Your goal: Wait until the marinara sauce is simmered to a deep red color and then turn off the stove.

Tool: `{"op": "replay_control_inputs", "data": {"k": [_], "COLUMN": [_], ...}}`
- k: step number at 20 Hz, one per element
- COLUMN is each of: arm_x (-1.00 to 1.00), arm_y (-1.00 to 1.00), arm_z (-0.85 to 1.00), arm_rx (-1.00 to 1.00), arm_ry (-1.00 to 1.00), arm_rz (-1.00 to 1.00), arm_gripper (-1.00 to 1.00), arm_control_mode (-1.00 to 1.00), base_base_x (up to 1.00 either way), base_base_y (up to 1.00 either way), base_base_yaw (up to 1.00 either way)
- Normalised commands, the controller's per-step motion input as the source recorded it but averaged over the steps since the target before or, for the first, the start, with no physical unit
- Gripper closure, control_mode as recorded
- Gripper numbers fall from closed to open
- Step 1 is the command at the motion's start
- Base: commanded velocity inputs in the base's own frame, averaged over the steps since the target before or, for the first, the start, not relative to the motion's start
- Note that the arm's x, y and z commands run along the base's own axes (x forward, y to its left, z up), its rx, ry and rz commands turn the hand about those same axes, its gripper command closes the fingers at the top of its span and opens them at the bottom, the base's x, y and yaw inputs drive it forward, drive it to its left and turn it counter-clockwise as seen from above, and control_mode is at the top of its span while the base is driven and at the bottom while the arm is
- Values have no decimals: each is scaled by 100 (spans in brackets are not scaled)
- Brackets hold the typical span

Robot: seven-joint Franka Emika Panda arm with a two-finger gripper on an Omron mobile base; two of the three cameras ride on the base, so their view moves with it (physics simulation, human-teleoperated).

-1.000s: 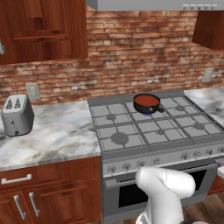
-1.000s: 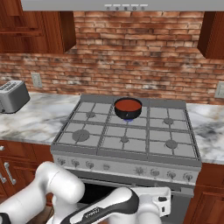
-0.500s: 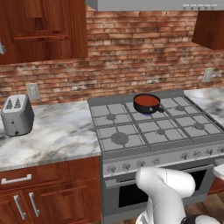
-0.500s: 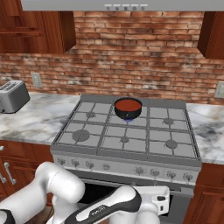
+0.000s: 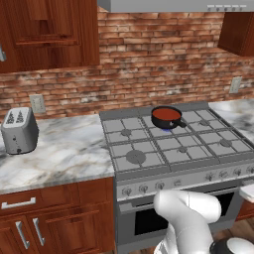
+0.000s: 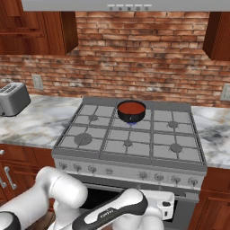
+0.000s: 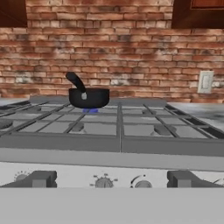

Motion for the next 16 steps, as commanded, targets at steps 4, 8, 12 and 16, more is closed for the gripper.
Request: {"op": "replay_control_inputs", "data": {"k": [4, 8, 12, 16], "arm_x": [17, 7, 0, 0], "arm_y": [0, -1, -1, 0], "arm_z": [-5, -13, -14, -14], "arm_rx": [8, 2, 0, 0], "arm_ry": [0, -6, -14, -21], "arm_rz": [-7, -6, -3, 0], "arm_gripper": [-100, -100, -100, -100], "arm_control_mode": [-100, -100, -100, -100], "base_base_x": [0, 0, 0, 0], "base_base_y": [0, 0, 0, 0], "base_base_yaw": [0, 0, 0, 0]}}
